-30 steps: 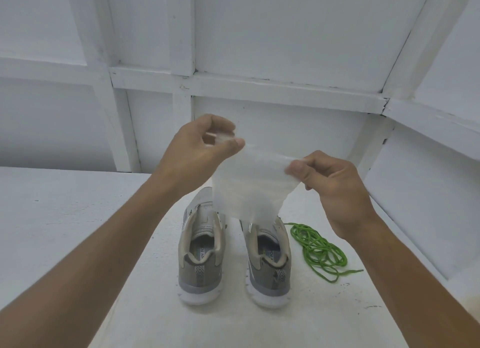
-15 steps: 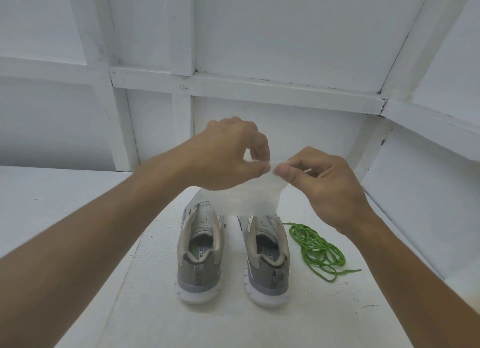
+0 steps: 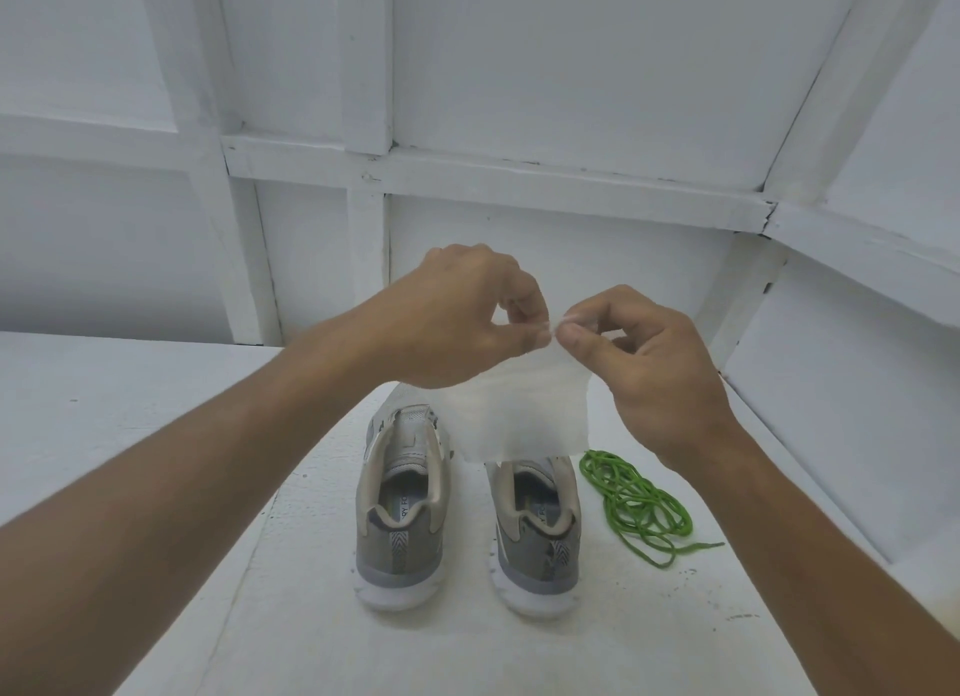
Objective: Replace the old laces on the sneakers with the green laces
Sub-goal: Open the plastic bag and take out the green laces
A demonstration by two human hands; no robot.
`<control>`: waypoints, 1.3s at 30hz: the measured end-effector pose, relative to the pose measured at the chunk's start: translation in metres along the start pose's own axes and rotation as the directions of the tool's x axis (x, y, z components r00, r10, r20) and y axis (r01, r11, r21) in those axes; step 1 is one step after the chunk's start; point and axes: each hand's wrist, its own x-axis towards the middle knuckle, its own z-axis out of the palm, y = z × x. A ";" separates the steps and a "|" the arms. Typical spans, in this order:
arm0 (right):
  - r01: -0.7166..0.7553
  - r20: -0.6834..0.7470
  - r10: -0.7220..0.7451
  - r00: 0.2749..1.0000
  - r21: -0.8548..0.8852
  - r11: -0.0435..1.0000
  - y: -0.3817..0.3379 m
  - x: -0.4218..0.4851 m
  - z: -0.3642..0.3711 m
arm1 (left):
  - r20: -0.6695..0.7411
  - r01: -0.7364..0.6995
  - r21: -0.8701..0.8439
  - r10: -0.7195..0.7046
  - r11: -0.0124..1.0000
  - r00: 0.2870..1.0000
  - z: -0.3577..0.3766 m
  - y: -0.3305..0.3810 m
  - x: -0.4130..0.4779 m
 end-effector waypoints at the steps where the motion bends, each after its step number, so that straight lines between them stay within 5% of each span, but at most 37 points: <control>1: 0.004 -0.013 -0.005 1.000 -0.017 1.000 0.002 0.001 0.000 | 0.013 0.013 -0.001 -0.013 1.000 1.000 0.000 -0.001 -0.001; 16: -0.030 -0.088 0.029 0.996 -0.009 0.999 0.004 0.005 -0.012 | -0.030 0.050 0.018 -0.049 0.999 0.998 -0.004 -0.019 -0.009; 23: -0.045 -0.087 0.042 0.995 -0.032 0.998 0.007 0.005 -0.017 | -0.095 0.151 -0.168 -0.168 0.974 0.981 -0.002 -0.023 -0.009; 39: -0.087 -0.127 0.090 0.988 0.030 0.996 0.016 0.009 -0.031 | -0.140 0.184 -0.274 -0.229 0.944 0.963 -0.009 -0.032 -0.011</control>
